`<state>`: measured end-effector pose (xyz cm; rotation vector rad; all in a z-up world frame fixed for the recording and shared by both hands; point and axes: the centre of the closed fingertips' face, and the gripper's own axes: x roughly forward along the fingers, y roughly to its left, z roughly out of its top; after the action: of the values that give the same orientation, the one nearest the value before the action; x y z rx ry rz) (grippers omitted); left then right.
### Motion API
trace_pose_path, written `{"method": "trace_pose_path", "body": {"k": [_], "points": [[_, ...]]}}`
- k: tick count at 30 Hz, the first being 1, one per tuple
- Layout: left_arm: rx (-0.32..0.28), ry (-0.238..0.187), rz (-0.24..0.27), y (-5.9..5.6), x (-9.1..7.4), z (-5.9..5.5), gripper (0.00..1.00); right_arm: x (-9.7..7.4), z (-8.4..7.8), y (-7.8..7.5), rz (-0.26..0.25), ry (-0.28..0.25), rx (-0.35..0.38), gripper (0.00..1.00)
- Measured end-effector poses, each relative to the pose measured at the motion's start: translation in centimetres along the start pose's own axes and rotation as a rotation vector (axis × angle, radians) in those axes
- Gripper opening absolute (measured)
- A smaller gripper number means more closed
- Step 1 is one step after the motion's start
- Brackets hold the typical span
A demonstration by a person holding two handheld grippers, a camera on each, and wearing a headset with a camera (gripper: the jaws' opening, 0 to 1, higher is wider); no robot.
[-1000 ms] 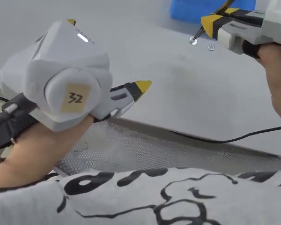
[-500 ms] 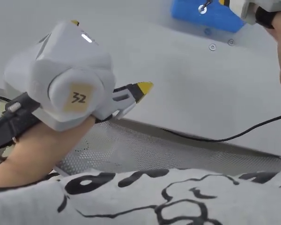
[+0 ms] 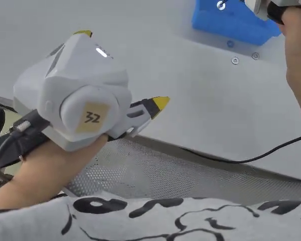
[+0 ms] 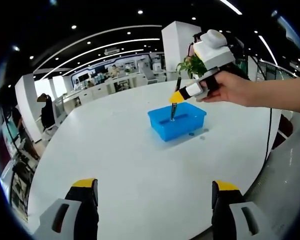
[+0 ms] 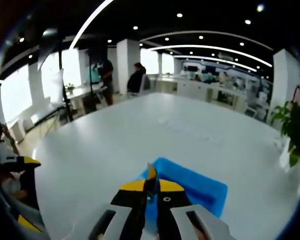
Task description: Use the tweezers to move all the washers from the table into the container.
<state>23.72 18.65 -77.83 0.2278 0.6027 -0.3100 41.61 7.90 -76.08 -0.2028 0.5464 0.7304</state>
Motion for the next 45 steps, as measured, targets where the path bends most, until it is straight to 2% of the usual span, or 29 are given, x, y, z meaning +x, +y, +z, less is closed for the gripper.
{"method": "trace_pose_path", "body": {"k": [5,12,17,31,39,45], "points": [[-0.004,0.009,0.0,0.1,0.1,-0.2,0.96,1.1,-1.1,-0.2,-0.015,0.026,-0.025,0.03],[-0.003,0.013,0.002,0.2,0.1,-0.4,0.96,2.2,-2.2,-0.2,-0.012,0.039,0.028,0.04],[-0.003,0.019,0.002,0.1,0.1,-0.5,0.96,2.3,-2.3,-0.1,-0.014,0.043,0.05,0.04],[0.0,0.022,0.009,0.2,0.1,-0.5,0.95,2.8,-3.6,0.1,-0.022,0.079,0.01,0.04],[0.004,0.026,0.008,0.2,0.1,-0.5,0.95,1.2,-2.3,-0.2,-0.027,0.045,0.023,0.04],[0.009,0.027,0.006,0.1,0.1,-0.5,0.95,-1.0,-0.9,-0.6,-0.03,0.0,0.03,0.04]]}}
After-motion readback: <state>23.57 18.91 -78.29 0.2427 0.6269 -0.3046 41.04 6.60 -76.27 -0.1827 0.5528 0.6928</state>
